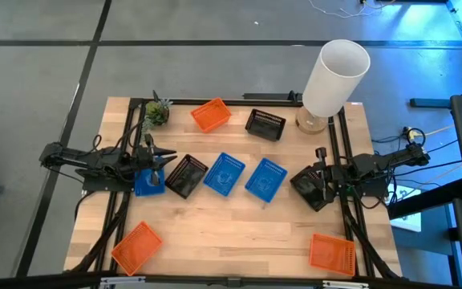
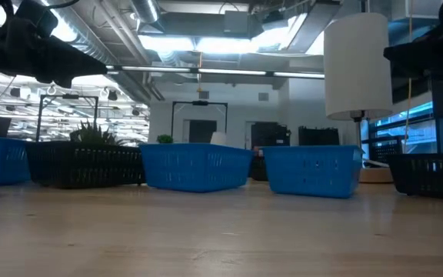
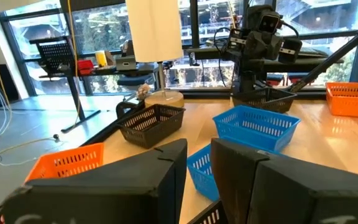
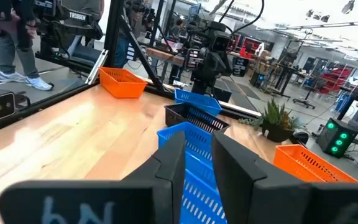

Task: Stack baskets by color
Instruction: Stack the bottom left black bin on the top black bin

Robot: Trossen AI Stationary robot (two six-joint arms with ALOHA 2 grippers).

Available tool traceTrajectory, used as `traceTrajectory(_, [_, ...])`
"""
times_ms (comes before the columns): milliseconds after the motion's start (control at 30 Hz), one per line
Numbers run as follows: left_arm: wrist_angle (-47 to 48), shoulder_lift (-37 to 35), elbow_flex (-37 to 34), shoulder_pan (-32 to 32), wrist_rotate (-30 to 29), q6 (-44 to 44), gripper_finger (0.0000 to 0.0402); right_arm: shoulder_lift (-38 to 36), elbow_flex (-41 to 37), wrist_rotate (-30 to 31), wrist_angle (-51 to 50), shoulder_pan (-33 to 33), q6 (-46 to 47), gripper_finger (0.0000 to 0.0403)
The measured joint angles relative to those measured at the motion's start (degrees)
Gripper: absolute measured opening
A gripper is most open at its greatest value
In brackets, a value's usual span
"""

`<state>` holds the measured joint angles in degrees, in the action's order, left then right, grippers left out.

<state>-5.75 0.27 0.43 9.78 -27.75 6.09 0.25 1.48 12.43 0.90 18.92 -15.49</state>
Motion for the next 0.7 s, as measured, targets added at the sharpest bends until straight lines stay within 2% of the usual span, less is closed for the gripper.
traceTrajectory(100, [-2.24,0.01,0.41,0.0,-0.16,-0.38,0.0065,0.0,0.0,0.01,2.71,0.01,0.2,0.0078])
traceTrajectory(233, [-1.96,0.9,5.29,0.07,6.03,0.42,0.0065,-0.02,0.0,0.09,8.76,0.01,0.08,0.0078])
traceTrajectory(333, [4.71,4.43,11.96,0.02,5.94,0.04,0.0065,0.08,1.62,1.97,9.18,0.02,-0.02,0.0078])
traceTrajectory(533, [20.62,21.42,28.45,0.02,4.07,-2.15,0.0065,2.6,10.39,5.64,2.18,0.02,-0.18,0.0078])
traceTrajectory(700, [37.34,38.35,42.44,0.02,2.82,-14.62,0.0065,10.7,20.83,6.08,-7.92,0.01,0.4,0.0078])
